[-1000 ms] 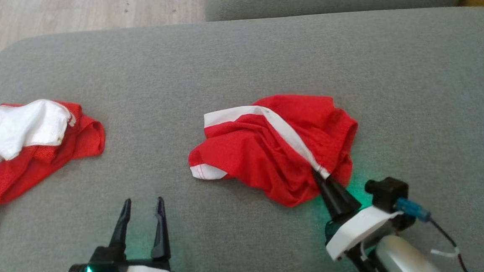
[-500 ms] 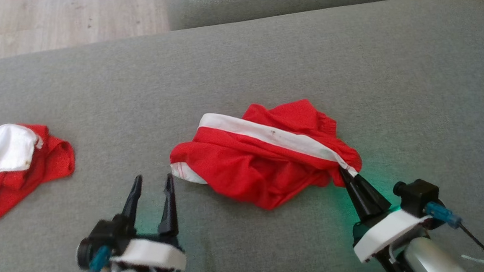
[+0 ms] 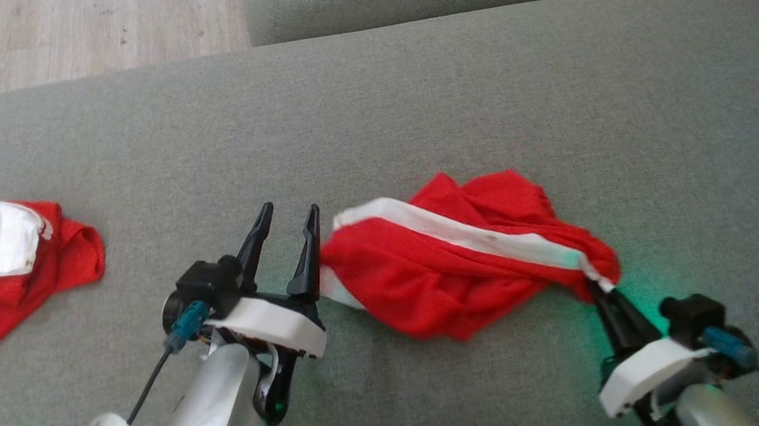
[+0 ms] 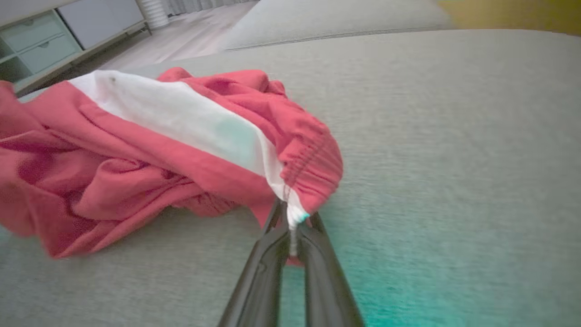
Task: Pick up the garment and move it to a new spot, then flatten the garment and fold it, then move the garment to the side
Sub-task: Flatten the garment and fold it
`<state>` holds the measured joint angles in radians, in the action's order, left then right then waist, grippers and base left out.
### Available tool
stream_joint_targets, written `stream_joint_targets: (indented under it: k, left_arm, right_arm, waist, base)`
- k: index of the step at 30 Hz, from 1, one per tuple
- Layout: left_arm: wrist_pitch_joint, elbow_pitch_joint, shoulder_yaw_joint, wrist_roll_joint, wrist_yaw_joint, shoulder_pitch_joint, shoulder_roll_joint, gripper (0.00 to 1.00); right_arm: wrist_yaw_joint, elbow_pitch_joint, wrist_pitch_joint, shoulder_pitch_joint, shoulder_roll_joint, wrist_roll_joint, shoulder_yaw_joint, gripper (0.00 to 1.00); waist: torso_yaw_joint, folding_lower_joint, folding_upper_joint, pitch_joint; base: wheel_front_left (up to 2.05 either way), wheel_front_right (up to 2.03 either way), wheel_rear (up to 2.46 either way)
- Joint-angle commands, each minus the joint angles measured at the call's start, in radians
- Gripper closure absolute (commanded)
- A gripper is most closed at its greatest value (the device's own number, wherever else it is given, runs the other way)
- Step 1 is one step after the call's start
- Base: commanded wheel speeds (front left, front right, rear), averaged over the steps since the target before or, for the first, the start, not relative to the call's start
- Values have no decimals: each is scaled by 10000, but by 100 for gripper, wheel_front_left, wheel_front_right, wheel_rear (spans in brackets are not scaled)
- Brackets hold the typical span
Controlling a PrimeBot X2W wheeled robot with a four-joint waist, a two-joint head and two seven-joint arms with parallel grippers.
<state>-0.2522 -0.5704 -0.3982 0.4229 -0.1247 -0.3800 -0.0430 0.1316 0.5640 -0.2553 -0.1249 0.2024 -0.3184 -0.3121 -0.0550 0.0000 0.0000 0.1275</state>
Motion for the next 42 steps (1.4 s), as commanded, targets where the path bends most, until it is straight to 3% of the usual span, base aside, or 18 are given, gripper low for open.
stream_joint_targets:
  k: [1,7,9,10,11,15,23,32,37,42]
  left_arm:
    - [-95,198,137,82,-49,-352,-72,0]
    - [-95,30,-182,334,-52,-385,-72,0]
    - [-95,-59,-260,363,-52,-356,-72,0]
    - [-95,-85,-277,385,-52,-338,-72,0]
    - [-95,-123,-288,392,-44,-316,-72,0]
    - [-95,-204,-256,445,22,-174,-72,0]
    - [-95,-164,-104,525,222,283,-72,0]
    - [-95,-394,456,372,504,1198,-72,0]
    - [-95,-533,533,486,493,1626,-72,0]
    - [-95,-533,659,449,465,1888,-72,0]
  right_arm:
    - [-9,-153,-65,-23,149,295,235,100]
    - [-9,-57,-65,-125,-148,1252,1538,98]
    - [-9,-133,-65,-204,-271,1472,1867,84]
    - [-9,-249,-65,-263,-325,1569,2056,87]
    - [-9,-361,-65,-324,-383,1659,2251,100]
    - [-9,-1281,-65,-685,-675,1750,2918,100]
    - [-9,-2784,-65,-2147,-668,1400,1352,100]
    - [-9,-3409,-65,-5752,-1320,518,-1962,100]
    - [-9,-3325,-65,-6919,-1507,227,-1990,100]
    - [-9,-2115,-65,-6463,-1518,238,-1445,100]
  waist:
    - [17,0,0,3]
    - [48,0,0,29]
    - [51,0,0,28]
    - [49,0,0,30]
    - [43,0,0,33]
    - [9,0,0,47]
    - [343,0,0,-61]
    - [1293,0,0,-458]
    - [1731,0,0,-648]
    - [1765,0,0,-699]
  base:
    - [0,0,0]
    - [0,0,0]
    - [0,0,0]
    - [0,0,0]
    - [0,0,0]
    - [0,0,0]
    - [0,0,0]
    - [0,0,0]
    - [0,0,0]
    - [0,0,0]
